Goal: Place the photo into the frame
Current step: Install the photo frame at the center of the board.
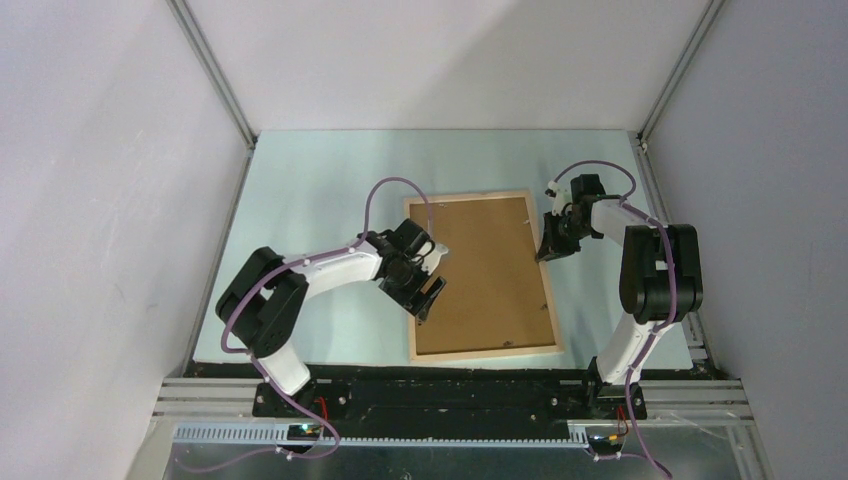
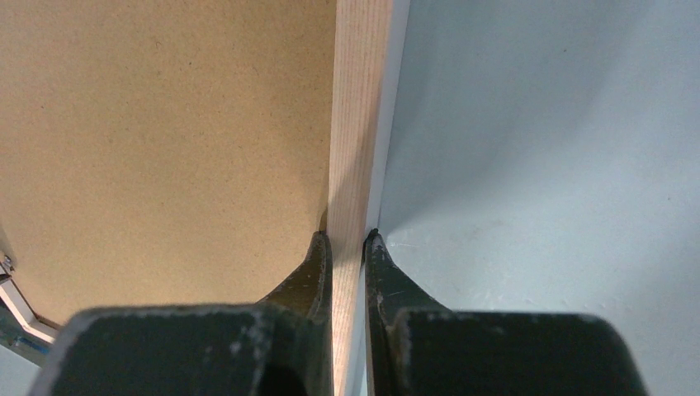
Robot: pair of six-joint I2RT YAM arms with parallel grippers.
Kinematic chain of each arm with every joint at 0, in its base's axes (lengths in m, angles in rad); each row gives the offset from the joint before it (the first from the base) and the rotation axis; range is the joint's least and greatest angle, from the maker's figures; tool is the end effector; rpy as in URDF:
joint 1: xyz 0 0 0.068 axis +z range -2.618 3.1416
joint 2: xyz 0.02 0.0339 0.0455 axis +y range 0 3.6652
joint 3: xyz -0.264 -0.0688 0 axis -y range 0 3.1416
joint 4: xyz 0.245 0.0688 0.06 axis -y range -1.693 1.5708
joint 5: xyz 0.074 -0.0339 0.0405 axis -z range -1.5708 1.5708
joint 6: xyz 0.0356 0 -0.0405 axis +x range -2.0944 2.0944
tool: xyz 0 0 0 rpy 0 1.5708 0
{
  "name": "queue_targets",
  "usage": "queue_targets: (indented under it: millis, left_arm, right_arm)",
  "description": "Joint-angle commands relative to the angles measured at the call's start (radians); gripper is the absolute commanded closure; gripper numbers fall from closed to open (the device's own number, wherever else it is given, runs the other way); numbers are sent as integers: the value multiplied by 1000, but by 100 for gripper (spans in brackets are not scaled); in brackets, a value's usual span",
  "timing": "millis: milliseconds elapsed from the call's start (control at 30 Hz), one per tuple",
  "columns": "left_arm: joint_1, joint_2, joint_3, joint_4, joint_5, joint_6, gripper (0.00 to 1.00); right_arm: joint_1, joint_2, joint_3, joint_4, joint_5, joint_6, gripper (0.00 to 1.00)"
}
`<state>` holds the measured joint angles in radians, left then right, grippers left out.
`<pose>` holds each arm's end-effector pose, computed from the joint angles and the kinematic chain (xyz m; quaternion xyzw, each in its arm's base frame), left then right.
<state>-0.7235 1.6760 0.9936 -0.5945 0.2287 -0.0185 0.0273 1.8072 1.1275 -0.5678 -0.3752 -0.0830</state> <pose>0.2249 -0.2094 0.1641 0.3550 0.9166 -0.1579 0.0946 0.3436 0.0224 0.1613 -0.0834 0.9665 0.1796 0.1632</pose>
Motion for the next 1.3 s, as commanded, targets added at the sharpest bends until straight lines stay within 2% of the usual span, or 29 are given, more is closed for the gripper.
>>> queue_targets:
  millis: [0,200,600,1267]
  left_arm:
    - [-26,22,-26,16,-35,-8,16]
    - [-58,51,-17,14,-63,-12,16]
    - [-61,36,-15,14,-81,1,34]
    - [-62,34,-10,10,-71,12,47]
  right_arm:
    - [-14,5,0,1,-21,-19,100]
    - [-16,15,7,4,-6,-11,100]
    - [-19,15,8,1,-11,-9,100]
    - [-18,21,8,0,-12,-13,100]
